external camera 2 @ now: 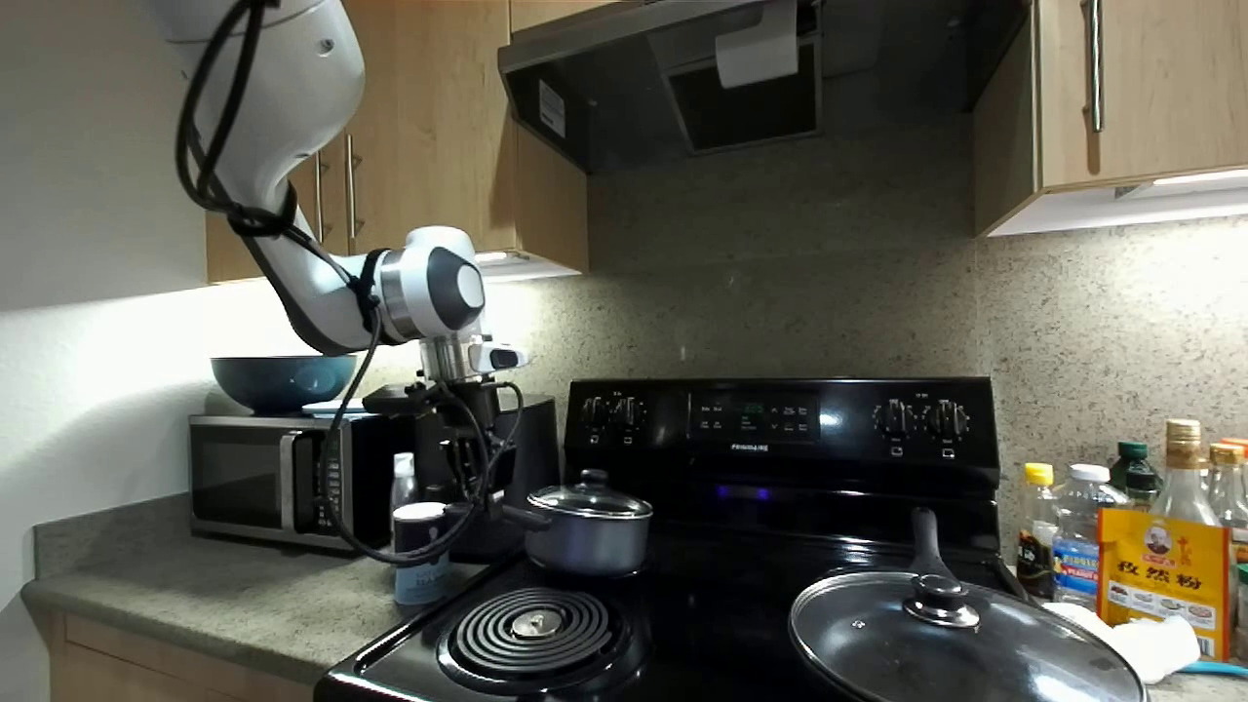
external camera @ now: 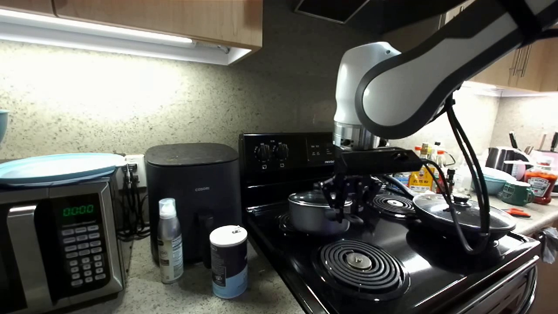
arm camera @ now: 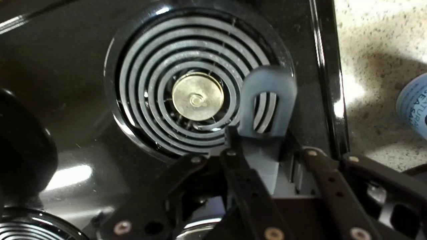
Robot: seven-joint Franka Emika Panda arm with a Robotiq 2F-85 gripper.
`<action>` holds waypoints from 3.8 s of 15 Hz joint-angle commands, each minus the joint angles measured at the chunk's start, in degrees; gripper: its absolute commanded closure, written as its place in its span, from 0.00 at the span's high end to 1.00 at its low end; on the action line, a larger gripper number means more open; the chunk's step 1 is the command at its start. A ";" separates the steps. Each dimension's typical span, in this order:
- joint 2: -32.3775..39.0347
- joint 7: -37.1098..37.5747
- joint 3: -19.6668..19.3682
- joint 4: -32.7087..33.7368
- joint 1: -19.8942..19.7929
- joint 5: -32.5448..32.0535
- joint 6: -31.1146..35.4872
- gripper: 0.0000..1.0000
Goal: Move the pot on the front left plate to the back left plate
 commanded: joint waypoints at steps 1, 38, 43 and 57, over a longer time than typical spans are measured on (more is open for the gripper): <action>3.64 3.93 -0.68 3.45 1.99 -5.40 2.60 0.08; 10.73 0.73 -4.79 8.90 6.58 -2.68 3.92 0.32; 11.97 3.07 -6.35 8.77 6.69 -5.08 3.74 0.08; 11.16 0.92 -6.59 7.50 8.34 -4.31 4.07 0.08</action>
